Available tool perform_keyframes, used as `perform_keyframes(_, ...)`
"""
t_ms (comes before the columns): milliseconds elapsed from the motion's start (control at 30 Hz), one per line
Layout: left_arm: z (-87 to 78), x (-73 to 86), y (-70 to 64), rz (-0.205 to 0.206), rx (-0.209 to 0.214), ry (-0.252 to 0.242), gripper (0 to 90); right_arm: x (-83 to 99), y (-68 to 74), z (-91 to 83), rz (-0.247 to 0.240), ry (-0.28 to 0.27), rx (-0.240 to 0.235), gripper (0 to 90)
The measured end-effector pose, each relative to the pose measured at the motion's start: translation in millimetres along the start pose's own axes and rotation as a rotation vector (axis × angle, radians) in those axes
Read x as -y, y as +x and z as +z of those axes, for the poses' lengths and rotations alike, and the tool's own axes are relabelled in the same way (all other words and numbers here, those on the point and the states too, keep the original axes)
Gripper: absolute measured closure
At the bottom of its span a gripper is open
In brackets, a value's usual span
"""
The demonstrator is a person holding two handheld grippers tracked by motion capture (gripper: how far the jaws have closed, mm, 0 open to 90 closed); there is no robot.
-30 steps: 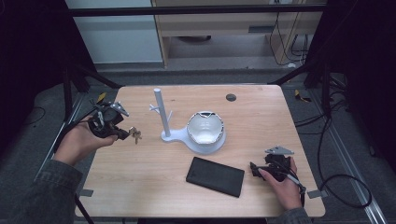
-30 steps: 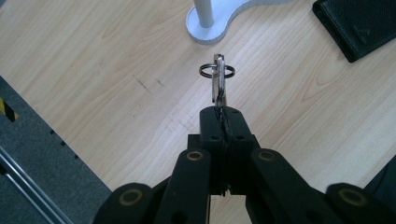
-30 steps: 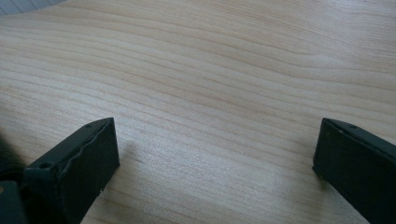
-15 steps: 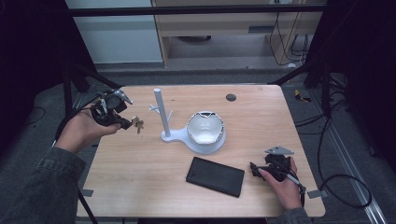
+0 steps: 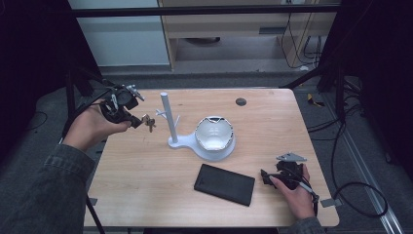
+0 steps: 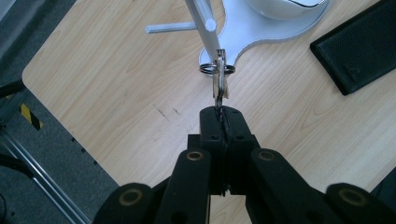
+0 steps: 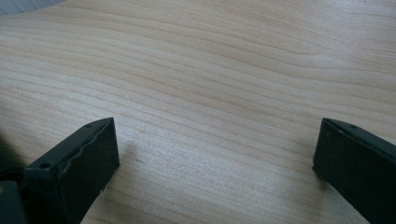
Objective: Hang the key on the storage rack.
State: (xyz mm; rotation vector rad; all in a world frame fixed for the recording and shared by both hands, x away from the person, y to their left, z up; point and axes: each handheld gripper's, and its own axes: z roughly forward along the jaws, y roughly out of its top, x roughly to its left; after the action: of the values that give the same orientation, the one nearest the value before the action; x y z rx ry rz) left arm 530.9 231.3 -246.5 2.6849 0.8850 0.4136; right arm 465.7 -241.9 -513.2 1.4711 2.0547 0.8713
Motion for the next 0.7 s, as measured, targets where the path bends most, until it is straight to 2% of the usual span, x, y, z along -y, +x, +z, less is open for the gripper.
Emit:
perform_keyframes(433, 0.2, -24.1, -3.1, 0.026, -0.024, 0.042, 88.6, 0.1, 0.5, 0.1, 0.002, -0.004, 0.0, 0.6)
perform_keyframes(700, 8.6, -26.5, -4.0, 0.026, -0.039, 0.079, 88.6, 0.0, 0.7, 0.1, 0.004, -0.005, -0.001, 0.6)
